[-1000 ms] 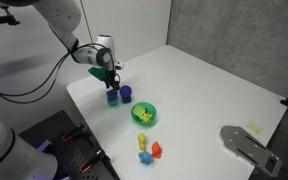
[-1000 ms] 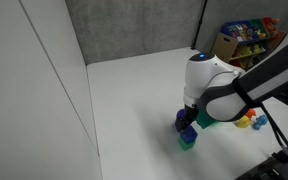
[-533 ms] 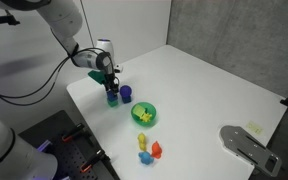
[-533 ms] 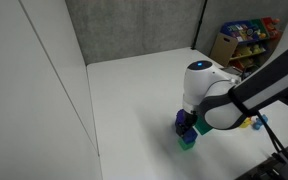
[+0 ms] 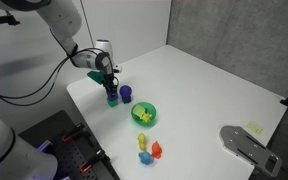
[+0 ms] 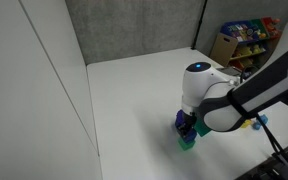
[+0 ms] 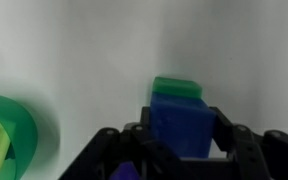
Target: Put the blue block in the green bowl
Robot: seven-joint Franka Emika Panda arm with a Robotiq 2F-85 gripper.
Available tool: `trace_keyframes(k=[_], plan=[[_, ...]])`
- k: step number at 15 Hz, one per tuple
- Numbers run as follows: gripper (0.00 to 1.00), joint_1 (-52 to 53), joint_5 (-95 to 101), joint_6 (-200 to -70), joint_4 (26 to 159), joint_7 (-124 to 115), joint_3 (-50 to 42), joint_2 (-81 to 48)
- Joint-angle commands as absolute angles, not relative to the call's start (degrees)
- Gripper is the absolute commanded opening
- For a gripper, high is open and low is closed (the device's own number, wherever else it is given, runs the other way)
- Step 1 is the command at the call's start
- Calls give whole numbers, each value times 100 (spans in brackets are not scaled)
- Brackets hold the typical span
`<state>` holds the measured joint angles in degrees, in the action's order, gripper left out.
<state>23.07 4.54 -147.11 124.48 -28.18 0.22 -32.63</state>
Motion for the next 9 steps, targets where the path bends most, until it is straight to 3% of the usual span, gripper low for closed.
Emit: trace_keyframes(k=[1,9], plan=[[33,2126,275,-14533,12445,-2690,148,-2971],[31,1296,-611,-13626,11958,-1905,527,-2320]])
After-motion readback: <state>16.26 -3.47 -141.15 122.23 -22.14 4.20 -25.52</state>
